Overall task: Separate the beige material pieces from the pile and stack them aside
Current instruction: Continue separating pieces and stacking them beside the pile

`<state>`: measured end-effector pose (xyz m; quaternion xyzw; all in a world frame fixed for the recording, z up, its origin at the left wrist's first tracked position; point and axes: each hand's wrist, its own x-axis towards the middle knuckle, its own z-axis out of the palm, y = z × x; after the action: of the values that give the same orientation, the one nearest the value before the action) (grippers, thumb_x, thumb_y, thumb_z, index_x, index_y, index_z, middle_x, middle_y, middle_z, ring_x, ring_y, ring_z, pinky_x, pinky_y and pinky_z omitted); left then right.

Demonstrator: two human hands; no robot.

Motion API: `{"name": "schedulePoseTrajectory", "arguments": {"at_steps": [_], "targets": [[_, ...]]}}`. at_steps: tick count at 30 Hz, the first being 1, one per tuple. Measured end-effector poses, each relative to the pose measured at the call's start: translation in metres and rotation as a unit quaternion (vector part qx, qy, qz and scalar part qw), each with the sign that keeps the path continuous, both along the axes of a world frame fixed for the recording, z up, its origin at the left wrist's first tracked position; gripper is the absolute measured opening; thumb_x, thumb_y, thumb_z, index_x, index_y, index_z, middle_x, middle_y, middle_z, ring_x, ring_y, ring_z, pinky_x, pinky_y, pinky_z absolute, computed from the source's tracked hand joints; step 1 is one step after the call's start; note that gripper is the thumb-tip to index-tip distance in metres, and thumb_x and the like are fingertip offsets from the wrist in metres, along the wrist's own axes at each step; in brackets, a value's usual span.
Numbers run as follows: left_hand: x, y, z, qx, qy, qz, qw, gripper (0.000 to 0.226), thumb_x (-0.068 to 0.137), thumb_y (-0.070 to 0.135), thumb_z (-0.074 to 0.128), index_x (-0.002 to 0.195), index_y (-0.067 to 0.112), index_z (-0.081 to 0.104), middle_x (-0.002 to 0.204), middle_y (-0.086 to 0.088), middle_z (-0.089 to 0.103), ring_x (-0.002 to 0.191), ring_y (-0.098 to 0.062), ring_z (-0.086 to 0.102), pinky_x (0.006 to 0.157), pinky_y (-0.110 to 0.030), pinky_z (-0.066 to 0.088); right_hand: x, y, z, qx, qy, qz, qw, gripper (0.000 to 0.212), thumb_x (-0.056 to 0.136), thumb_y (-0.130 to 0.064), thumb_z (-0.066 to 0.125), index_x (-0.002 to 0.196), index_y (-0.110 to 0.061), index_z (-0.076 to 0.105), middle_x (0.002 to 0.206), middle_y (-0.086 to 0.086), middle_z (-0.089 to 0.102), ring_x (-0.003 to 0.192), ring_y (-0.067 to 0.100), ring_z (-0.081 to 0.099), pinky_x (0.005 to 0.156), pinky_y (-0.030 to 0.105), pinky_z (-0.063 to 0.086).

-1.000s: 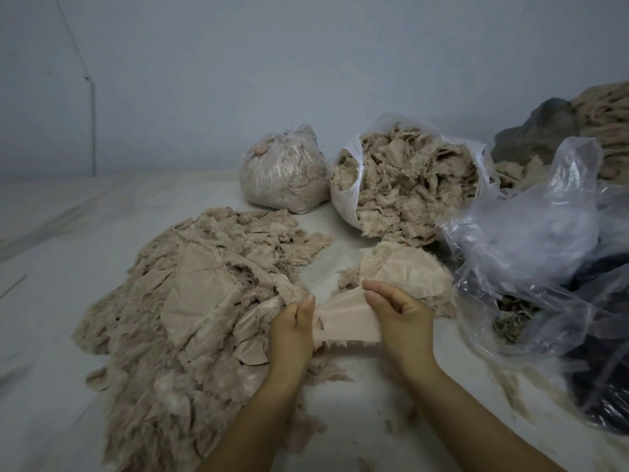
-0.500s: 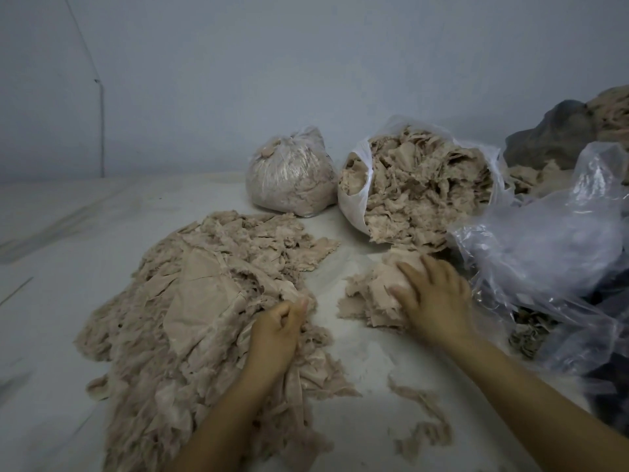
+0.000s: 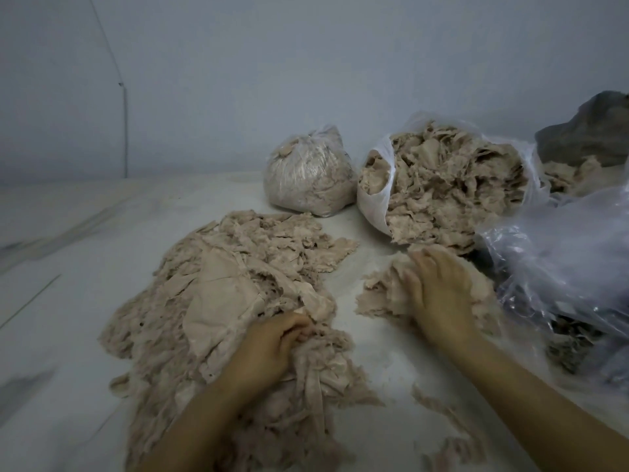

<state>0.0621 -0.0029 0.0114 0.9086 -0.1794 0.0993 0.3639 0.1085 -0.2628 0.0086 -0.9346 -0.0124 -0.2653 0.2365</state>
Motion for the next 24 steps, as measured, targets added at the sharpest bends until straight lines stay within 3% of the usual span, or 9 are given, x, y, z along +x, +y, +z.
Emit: {"name": "schedulePoseTrajectory", "arguments": {"at_steps": [1,3,5,8,10,14,17,21,24], "targets": [[-0.002,0.004,0.001,0.02,-0.016,-0.017,1.0,0.028,0.095,0.0,0.048,0.109,0.013,0.069,0.099,0.009,0.066,0.089,0.003,0.06,0.083,-0.006,0.044,-0.017,0.018,-0.004,0.053,-0.018,0.069,0.996,0.03,0.1,-0.027,0.045,0.12,-0.012,0.062,0.122,0.01,0.058,0.117,0.029,0.048,0.101,0.035,0.032],[-0.008,0.011,0.002,0.07,-0.049,-0.041,0.996,0.028,0.092,-0.002,0.052,0.109,0.012,0.069,0.104,0.006,0.066,0.095,-0.002,0.058,0.084,-0.002,0.038,-0.049,0.052,-0.014,0.114,0.075,0.188,0.973,0.015,0.096,-0.025,0.055,0.096,-0.018,0.068,0.091,-0.004,0.063,0.088,0.014,0.056,0.08,0.02,0.039],[-0.015,0.019,0.0,0.101,-0.073,-0.057,0.991,0.024,0.09,-0.002,0.054,0.106,0.009,0.069,0.107,0.002,0.067,0.1,-0.004,0.056,0.088,-0.002,0.035,-0.07,0.08,-0.024,0.152,0.171,0.25,0.941,0.019,0.089,-0.04,0.062,0.084,-0.023,0.066,0.077,-0.012,0.059,0.075,0.007,0.054,0.07,0.017,0.041],[-0.026,0.026,-0.008,0.093,-0.078,-0.072,0.99,0.022,0.092,0.006,0.052,0.105,0.01,0.069,0.111,0.006,0.066,0.105,0.007,0.049,0.093,0.001,0.03,-0.081,0.103,-0.039,0.037,0.216,0.251,0.943,0.032,0.078,-0.061,0.061,0.08,-0.029,0.06,0.082,-0.012,0.048,0.091,0.009,0.045,0.082,0.03,0.034],[-0.031,0.027,-0.02,0.101,-0.046,-0.084,0.99,0.028,0.097,0.017,0.047,0.118,0.016,0.065,0.125,0.015,0.056,0.119,0.014,0.038,0.102,0.0,0.021,-0.085,0.106,-0.044,-0.015,0.203,0.239,0.949,0.02,0.086,-0.049,0.057,0.082,-0.03,0.058,0.088,-0.012,0.042,0.101,0.013,0.041,0.084,0.03,0.025],[-0.026,0.026,-0.049,0.172,0.009,-0.055,0.984,0.042,0.102,0.03,0.035,0.144,0.024,0.037,0.149,0.015,0.028,0.135,0.007,0.014,0.104,0.001,-0.002,-0.087,0.081,-0.041,0.166,0.099,0.205,0.959,0.021,0.094,-0.021,0.056,0.075,-0.022,0.047,0.082,-0.01,0.044,0.083,0.005,0.045,0.078,0.024,0.035],[-0.02,0.014,-0.053,0.146,0.016,-0.023,0.989,0.044,0.102,0.026,0.036,0.146,0.022,0.031,0.154,0.009,0.026,0.14,0.0,0.019,0.103,0.001,0.002,-0.088,0.064,-0.039,0.303,0.132,0.17,0.928,0.022,0.099,-0.017,0.046,0.077,-0.016,0.045,0.072,-0.004,0.046,0.06,-0.001,0.044,0.059,0.016,0.034],[-0.018,-0.013,-0.047,0.053,-0.06,0.026,0.996,0.042,0.096,0.011,0.045,0.138,0.018,0.046,0.144,0.009,0.039,0.139,-0.009,0.029,0.109,-0.005,0.01,-0.087,0.058,-0.044,0.372,0.177,0.185,0.892,0.022,0.1,-0.016,0.044,0.079,-0.014,0.044,0.068,-0.005,0.041,0.053,-0.002,0.037,0.055,0.016,0.032],[-0.022,-0.031,-0.051,-0.011,-0.074,-0.047,0.996,0.056,0.086,0.02,0.047,0.136,0.043,0.036,0.142,0.031,0.026,0.138,0.008,0.019,0.112,-0.011,0.016,-0.084,0.056,-0.047,0.418,0.164,0.175,0.876,0.014,0.099,-0.011,0.045,0.086,-0.012,0.051,0.071,-0.001,0.051,0.056,0.0,0.047,0.055,0.016,0.038]]}}
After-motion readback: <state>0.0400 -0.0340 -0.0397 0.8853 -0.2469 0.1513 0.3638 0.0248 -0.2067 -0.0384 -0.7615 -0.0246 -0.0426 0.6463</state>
